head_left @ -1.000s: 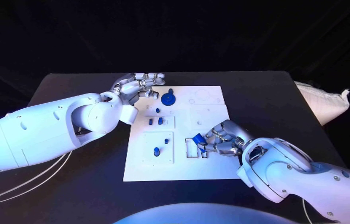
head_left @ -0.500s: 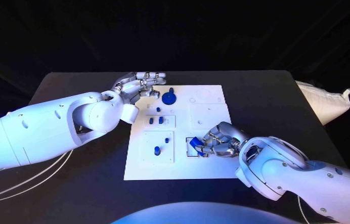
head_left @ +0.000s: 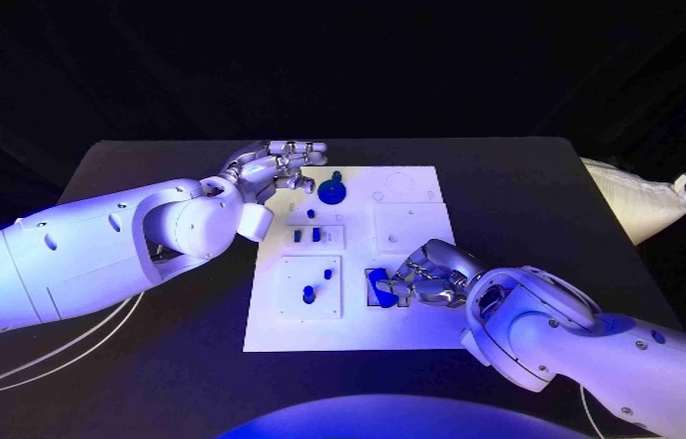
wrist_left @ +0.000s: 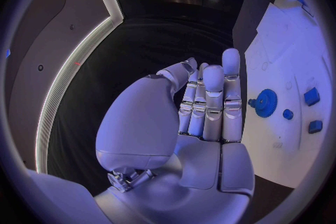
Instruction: Assemble the parts on the task board
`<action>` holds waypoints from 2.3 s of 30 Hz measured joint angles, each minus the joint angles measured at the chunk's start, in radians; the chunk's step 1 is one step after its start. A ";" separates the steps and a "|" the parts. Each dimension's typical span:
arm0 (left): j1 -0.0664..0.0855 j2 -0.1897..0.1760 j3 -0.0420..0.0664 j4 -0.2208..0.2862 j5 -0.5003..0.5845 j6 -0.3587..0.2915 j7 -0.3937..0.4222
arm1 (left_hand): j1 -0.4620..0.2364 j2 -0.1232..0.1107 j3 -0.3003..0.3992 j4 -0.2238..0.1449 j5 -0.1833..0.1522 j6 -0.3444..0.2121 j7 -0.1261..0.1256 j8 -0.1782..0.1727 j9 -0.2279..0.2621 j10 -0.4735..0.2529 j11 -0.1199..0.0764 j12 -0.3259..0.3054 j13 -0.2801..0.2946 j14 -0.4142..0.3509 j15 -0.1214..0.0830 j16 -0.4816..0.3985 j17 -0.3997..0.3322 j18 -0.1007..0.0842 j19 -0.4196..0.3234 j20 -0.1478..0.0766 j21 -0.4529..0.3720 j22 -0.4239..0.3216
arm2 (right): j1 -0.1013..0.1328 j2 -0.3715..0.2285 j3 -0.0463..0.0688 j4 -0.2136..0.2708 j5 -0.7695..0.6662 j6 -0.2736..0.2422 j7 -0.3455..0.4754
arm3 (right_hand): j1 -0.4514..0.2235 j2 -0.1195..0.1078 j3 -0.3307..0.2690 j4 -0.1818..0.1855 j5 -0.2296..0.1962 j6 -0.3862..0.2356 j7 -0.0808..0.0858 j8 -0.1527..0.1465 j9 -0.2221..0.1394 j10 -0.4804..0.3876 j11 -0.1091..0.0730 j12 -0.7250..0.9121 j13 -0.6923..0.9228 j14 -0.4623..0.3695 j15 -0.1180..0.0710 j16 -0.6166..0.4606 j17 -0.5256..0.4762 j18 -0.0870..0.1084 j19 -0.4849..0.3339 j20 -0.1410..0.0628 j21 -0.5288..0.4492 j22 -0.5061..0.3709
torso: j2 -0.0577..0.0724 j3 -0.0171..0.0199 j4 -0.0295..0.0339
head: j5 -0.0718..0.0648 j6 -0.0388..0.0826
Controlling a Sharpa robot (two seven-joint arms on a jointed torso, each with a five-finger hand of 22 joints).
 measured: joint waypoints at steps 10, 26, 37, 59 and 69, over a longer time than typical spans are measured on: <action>0.000 -0.001 0.000 0.001 -0.002 0.007 -0.002 | 0.000 0.000 0.000 0.000 0.000 0.000 0.000 0.000 0.000 0.000 0.000 0.000 0.000 0.000 0.000 -0.001 -0.003 0.000 0.000 0.000 0.000 0.000 | 0.000 0.002 0.000 0.002 -0.022 0.012 -0.001 | -0.066 0.003 -0.058 0.001 -0.148 0.003 0.000 0.006 0.018 0.005 -0.005 0.004 0.021 0.000 0.000 0.000 0.002 0.000 -0.004 -0.004 0.000 0.002 | 0.000 -0.0002 0.0003 | 0.001 -0.003; 0.000 -0.003 0.000 0.002 -0.004 0.011 -0.004 | 0.000 0.000 0.000 0.000 0.000 0.000 0.000 0.000 -0.001 -0.004 0.004 0.000 0.000 -0.004 -0.004 -0.001 -0.005 0.000 0.000 0.000 -0.003 0.000 | -0.001 0.006 -0.001 0.013 -0.061 0.015 0.000 | 0.111 0.020 -0.037 -0.068 -0.231 0.003 0.000 0.018 0.047 0.017 -0.007 0.010 0.054 0.004 -0.004 0.000 0.011 0.000 0.000 -0.007 0.000 0.013 | 0.000 0.0003 -0.0002 | 0.000 -0.003; 0.000 -0.003 0.000 0.002 -0.005 0.012 -0.005 | 0.000 0.000 0.000 0.000 0.000 0.000 0.000 0.000 -0.001 -0.004 0.004 0.000 0.000 -0.004 -0.004 -0.001 -0.004 0.000 0.000 0.000 -0.003 0.000 | 0.002 0.025 0.001 -0.002 -0.104 0.024 0.004 | 0.157 0.043 -0.020 -0.096 -0.239 0.013 -0.010 0.026 0.058 0.039 -0.014 0.045 0.084 0.000 -0.007 0.015 0.031 0.000 0.007 -0.015 0.011 0.017 | 0.000 -0.0003 0.0012 | -0.002 -0.008; 0.000 -0.011 0.000 0.004 -0.006 0.016 -0.009 | 0.000 0.000 0.000 0.000 0.000 0.000 0.000 0.000 -0.001 -0.004 0.004 0.000 0.000 -0.004 -0.003 -0.001 -0.004 0.000 0.000 0.000 -0.003 0.000 | -0.009 -0.002 -0.003 0.001 -0.148 0.063 0.004 | 0.200 0.063 -0.010 -0.125 -0.236 0.021 -0.015 0.029 0.061 0.055 -0.020 0.065 0.103 0.000 -0.014 0.023 0.049 0.000 0.011 -0.018 0.016 0.016 | 0.000 0.0008 -0.0008 | 0.001 -0.013; 0.000 -0.012 0.000 0.004 -0.007 0.016 -0.010 | 0.000 0.000 0.000 0.000 0.000 0.000 0.000 0.000 -0.001 -0.004 0.004 0.000 0.000 -0.009 0.002 -0.001 -0.009 0.000 0.000 0.000 -0.003 0.000 | -0.011 -0.033 -0.003 0.039 -0.150 0.039 0.002 | 0.173 0.035 -0.030 -0.111 -0.235 0.021 -0.015 0.029 0.062 0.055 -0.020 0.041 0.089 0.000 -0.014 0.023 0.043 0.000 0.011 -0.018 0.016 0.016 | 0.000 0.0008 -0.0012 | -0.002 -0.014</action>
